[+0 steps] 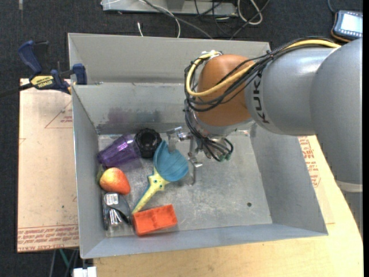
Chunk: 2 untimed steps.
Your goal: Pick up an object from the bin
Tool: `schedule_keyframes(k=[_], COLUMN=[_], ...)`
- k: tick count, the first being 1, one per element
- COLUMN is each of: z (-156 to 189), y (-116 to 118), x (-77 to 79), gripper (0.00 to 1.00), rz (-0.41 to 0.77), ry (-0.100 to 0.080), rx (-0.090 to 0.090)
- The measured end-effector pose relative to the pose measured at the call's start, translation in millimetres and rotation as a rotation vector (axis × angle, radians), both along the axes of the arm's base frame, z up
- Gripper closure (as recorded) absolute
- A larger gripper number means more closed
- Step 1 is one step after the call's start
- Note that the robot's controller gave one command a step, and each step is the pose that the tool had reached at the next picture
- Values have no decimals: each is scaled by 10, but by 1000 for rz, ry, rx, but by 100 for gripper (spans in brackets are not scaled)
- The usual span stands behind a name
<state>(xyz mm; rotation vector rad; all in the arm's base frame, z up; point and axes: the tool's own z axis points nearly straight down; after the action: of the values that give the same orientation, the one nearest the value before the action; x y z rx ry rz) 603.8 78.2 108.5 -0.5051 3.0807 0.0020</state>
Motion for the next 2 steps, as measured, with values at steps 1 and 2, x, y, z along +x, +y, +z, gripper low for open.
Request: schedule_keyframes(k=[1, 2], z=[91, -179], y=[291, 218], x=[90, -80], gripper=[0, 0], rz=[199, 110], ry=[-12, -2], rx=[-4, -2])
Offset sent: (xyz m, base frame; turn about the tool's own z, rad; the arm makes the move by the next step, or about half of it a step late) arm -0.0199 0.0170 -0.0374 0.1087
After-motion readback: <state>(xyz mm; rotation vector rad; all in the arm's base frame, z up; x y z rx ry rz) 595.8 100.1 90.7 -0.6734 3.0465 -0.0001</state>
